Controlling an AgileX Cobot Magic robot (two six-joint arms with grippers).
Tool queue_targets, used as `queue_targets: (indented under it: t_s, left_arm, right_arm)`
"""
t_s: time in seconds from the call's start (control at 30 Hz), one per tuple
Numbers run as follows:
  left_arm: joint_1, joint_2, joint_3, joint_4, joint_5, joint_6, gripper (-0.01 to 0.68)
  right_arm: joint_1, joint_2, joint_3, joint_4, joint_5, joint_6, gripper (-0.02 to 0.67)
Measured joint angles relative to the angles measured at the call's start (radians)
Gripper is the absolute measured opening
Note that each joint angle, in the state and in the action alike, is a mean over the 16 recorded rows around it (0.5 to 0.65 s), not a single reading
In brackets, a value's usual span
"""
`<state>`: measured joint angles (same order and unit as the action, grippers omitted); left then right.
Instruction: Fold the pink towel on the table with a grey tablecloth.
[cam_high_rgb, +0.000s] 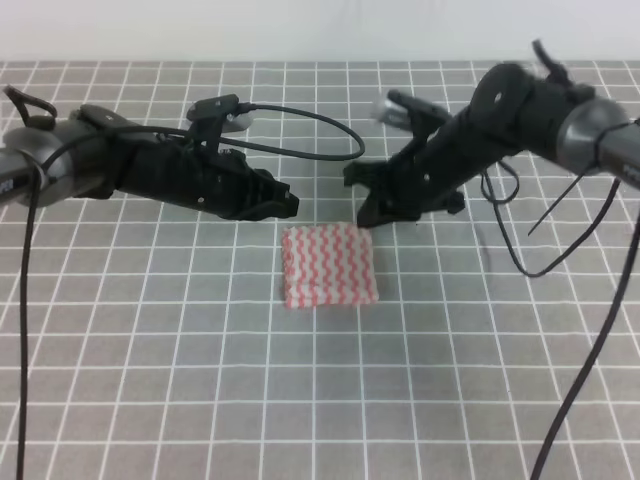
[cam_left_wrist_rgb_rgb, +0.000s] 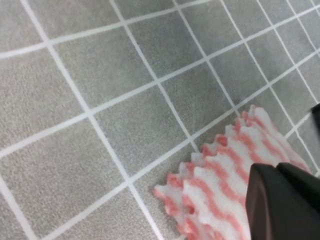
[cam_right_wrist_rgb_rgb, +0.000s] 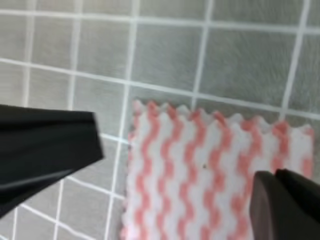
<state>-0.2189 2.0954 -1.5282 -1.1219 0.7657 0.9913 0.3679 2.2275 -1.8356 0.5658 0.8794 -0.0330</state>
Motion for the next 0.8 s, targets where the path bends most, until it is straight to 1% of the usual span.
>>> queue_targets:
  t_s: [0.2, 0.4, 0.6, 0.8]
  left_arm:
    - [0.013, -0.056, 0.023, 0.002, -0.007, 0.015, -0.002]
    - [0.025, -0.194, 0.124, -0.008, -0.07, 0.05, -0.002]
    - [0.028, -0.427, 0.316, -0.044, -0.201, 0.101, -0.003]
    - [0.028, -0.736, 0.56, -0.119, -0.353, 0.177, -0.004]
  right_arm:
    - [-0.002, -0.052, 0.0, -0.057, 0.03, 0.009, -0.015]
    - [-0.006, -0.127, 0.021, -0.137, 0.068, 0.02, -0.015]
    - [-0.01, -0.25, 0.1, -0.191, 0.067, 0.02, -0.015]
    - [-0.011, -0.446, 0.263, -0.207, -0.004, 0.008, -0.015]
